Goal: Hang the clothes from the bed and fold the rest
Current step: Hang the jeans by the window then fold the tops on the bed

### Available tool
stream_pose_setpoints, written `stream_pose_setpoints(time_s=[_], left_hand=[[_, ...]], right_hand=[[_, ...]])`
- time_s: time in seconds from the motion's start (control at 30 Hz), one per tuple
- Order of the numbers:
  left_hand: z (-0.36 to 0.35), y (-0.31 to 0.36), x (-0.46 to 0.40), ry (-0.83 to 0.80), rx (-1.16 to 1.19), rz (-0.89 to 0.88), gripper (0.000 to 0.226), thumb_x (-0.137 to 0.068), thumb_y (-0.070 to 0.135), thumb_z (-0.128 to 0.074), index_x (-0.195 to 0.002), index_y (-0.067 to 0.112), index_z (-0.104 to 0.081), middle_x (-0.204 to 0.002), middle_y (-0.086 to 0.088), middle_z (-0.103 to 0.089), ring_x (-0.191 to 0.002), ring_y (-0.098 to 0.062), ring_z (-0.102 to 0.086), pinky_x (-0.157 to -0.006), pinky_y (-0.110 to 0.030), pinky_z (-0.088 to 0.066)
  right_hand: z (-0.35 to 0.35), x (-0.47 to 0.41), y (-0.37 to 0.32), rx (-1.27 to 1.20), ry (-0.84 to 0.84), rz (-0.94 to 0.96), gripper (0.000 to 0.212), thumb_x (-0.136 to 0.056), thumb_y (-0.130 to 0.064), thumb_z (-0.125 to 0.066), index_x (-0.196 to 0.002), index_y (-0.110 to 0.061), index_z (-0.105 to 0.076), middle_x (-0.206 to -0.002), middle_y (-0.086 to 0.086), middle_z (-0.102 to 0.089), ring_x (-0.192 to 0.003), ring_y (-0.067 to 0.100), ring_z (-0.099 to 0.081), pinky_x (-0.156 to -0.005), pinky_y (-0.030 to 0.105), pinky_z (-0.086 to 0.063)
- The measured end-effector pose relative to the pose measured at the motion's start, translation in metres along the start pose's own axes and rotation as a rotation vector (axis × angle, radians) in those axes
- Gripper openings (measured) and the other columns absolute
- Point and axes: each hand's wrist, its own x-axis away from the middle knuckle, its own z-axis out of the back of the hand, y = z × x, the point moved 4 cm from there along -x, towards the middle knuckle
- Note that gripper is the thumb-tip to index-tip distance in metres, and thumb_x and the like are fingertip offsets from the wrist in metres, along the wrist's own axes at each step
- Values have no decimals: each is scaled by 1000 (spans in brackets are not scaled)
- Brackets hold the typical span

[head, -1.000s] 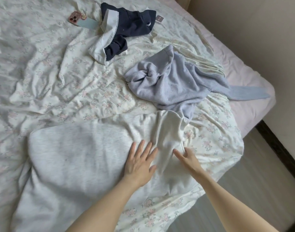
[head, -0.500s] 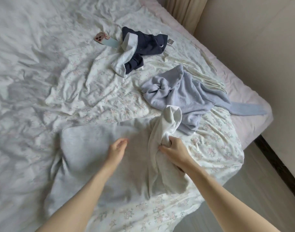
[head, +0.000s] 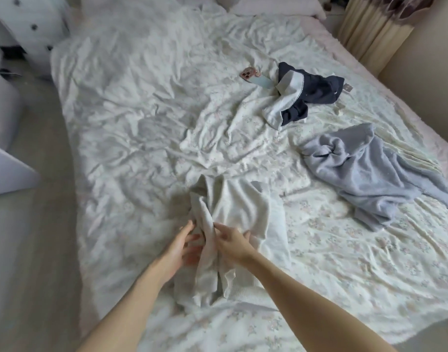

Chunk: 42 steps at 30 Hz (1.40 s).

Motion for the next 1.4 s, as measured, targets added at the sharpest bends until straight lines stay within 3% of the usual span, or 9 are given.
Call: stream_pose_setpoints(time_s=[0.13, 0.23, 0.33, 0.5, 0.63, 0.83, 1.07, 1.23, 1.4], left_hand=[[-13, -2, -5, 76, -223, -156, 43, -83, 59, -51, -102, 21, -59, -99, 1, -60, -95, -17, -58, -84, -28, -43], [-26, 6, -2, 388, -543, -455, 60, -81, 43, -66, -129, 13, -46, -125, -5, -49, -117, -23, -45, -91, -29, -34], [-48, 21, 5, 616, -881, -780, 39, -78, 26, -69, -110, 7, -58, -108, -12, -56, -102, -32, -51, -82, -36, -41], [-52, 14, -35, 498, -1086, -369, 56, -82, 50, -59, -114, 4, -52, -121, -16, -47, -116, -34, -43, -95, -45, -40], [-47, 23, -33, 526, -1089, -491, 24, -90, 32, -54, -92, 9, -57, -106, -14, -54, -100, -35, -52, -80, -40, -40], [-16, 23, 2, 636, -582, -652, 32, -94, 16, -48, -67, 19, -30, -55, 3, -38, -50, -17, -35, -51, -36, -21], [9, 12, -15, 508, -734, -412, 30, -91, 28, -49, -67, 15, -35, -62, -2, -47, -63, -26, -48, -57, -35, -32], [-15, 68, -35, 470, -684, -591, 25, -85, 49, -50, -74, 26, -51, -72, 12, -56, -68, -11, -54, -57, -24, -36], [-52, 104, -72, 550, -1152, -581, 40, -90, 49, -46, -83, 11, -58, -92, -6, -58, -87, -27, -56, -64, -30, -34]], right_hand=[[19, 7, 13, -380, 192, 71, 31, -93, -5, -41, -117, -10, -61, -102, 0, -70, -96, 4, -63, -88, 16, -44], [51, 21, 33, -275, 621, 120, 29, -88, 5, -43, -100, -8, -66, -92, -1, -67, -94, 18, -61, -77, 19, -44], [62, 25, 56, -141, 779, 63, 32, -88, 7, -42, -111, -4, -62, -107, 4, -59, -105, 23, -51, -86, 23, -37], [54, 23, 69, -288, 584, 92, 24, -94, -3, -33, -88, 3, -55, -86, 14, -56, -81, 22, -48, -81, 46, -42], [41, 20, 81, -130, 397, 15, 39, -101, -25, -31, -137, -16, -45, -150, -3, -31, -140, 9, -18, -114, 23, -10], [32, 15, 87, 132, 200, 9, 44, -102, -35, -21, -145, -31, -29, -158, 0, 4, -143, 18, 14, -117, 35, 1], [44, 5, 63, 340, 539, -45, 28, -93, -26, -41, -117, -19, -53, -127, 5, -45, -121, 23, -39, -100, 42, -31], [48, -27, 58, 473, 354, -21, 56, -96, -43, -29, -147, -36, -7, -157, -1, 3, -144, 25, 8, -110, 61, -2], [24, -41, 72, 574, 216, -45, 62, -91, -57, -20, -140, -48, 17, -153, -3, 26, -138, 27, 30, -103, 68, 11]])
